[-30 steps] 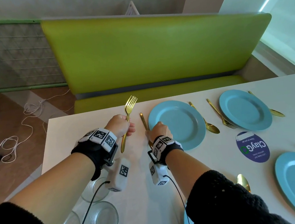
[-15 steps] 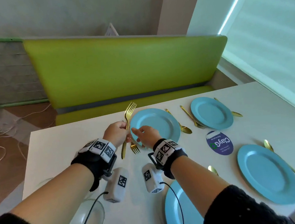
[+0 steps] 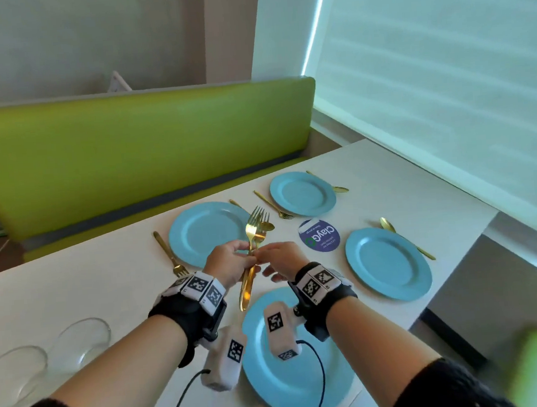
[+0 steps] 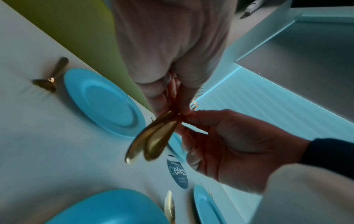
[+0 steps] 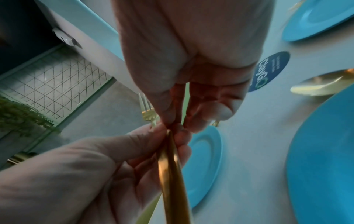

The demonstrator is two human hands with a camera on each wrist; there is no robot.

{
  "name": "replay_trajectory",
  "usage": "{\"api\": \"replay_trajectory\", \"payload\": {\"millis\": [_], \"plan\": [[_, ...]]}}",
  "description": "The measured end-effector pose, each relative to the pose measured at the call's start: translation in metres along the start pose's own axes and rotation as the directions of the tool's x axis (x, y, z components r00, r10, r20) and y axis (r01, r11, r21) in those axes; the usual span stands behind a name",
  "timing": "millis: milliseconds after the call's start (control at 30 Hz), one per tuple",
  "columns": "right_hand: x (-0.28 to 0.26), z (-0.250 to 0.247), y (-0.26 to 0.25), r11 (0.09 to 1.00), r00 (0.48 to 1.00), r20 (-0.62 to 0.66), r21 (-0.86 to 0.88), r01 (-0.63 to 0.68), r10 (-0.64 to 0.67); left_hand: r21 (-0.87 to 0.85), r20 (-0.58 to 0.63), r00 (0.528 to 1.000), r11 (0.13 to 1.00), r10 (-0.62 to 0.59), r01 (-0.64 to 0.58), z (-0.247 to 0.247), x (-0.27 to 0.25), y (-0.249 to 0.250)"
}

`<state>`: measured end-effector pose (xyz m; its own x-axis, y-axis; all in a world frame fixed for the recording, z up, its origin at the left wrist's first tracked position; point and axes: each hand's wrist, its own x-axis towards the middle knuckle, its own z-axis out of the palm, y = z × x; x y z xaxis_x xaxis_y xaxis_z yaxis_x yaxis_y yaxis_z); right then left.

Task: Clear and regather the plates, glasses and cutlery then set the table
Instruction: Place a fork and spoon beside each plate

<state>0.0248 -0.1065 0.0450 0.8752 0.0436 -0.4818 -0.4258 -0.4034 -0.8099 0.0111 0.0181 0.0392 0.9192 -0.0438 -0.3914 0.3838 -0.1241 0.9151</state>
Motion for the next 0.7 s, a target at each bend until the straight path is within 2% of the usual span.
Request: {"api": "replay_trajectory", "payload": {"millis": [100,333,500,600,700], "plan": [[0.000,-0.023,0.011,1.000,0.999,-0.046,0.007,-0.019,0.020,0.036,0.007,1.000,0.999,0.022,-0.022,0.026,0.002,0.006],[0.004,-0.093,0.040,1.000,0.997,-0.072,-0.003,-0.007,0.007,0.021,0.056,0.998,1.000,-0.025,0.024,0.095,0.016,0.020],[0.012,-0.144,0.065,0.999,0.988,-0.145,-0.007,-0.046,0.045,0.052,0.020,0.998,0.997,-0.051,0.050,0.140,0.029,0.023],[0.016,-0.170,0.082,0.988,0.975,-0.205,-0.115,-0.105,0.079,0.032,-0.010,0.999,0.998,-0.048,0.048,0.156,0.039,0.022],[0.022,-0.189,0.100,0.957,0.971,-0.205,-0.236,-0.170,0.122,0.009,-0.039,0.997,0.998,-0.063,0.063,0.168,0.047,0.022]]}}
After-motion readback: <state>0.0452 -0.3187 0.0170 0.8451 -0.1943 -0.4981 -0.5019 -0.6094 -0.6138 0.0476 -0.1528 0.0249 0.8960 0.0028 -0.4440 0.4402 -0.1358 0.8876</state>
